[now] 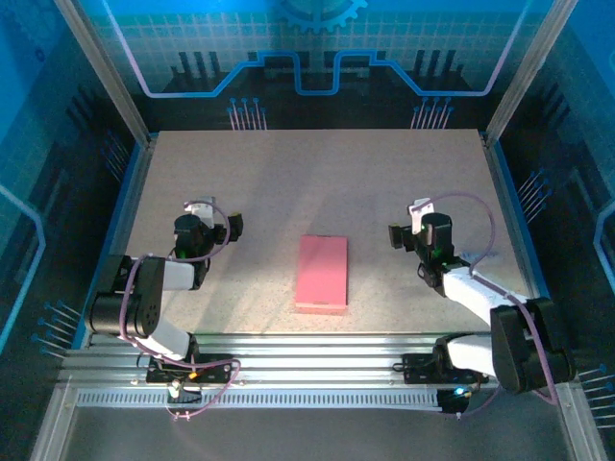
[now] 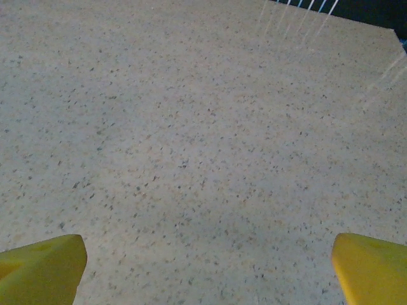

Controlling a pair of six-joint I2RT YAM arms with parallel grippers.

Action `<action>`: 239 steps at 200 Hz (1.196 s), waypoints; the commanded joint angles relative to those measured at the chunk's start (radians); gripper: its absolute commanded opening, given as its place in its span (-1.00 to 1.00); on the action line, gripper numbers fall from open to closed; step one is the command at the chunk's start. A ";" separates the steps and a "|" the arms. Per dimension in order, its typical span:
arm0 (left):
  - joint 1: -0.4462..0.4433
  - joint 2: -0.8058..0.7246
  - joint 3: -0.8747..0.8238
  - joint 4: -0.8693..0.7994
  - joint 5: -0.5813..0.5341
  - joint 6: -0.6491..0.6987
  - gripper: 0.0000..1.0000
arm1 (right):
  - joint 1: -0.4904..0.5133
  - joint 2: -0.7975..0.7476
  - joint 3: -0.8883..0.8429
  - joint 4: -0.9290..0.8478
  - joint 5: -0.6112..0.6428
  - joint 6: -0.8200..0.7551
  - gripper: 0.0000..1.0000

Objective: Fold the paper box

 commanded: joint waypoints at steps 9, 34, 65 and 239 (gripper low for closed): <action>0.008 0.003 0.000 0.038 0.019 0.020 0.99 | -0.027 0.049 -0.028 0.237 0.013 -0.035 1.00; 0.006 0.003 -0.002 0.038 0.018 0.022 0.99 | -0.047 0.109 -0.042 0.333 0.006 -0.008 1.00; 0.006 0.003 -0.002 0.037 0.016 0.021 0.99 | -0.067 0.154 -0.058 0.429 -0.024 0.037 1.00; 0.003 0.002 0.000 0.036 0.015 0.022 0.99 | -0.083 0.288 -0.103 0.622 -0.188 -0.004 1.00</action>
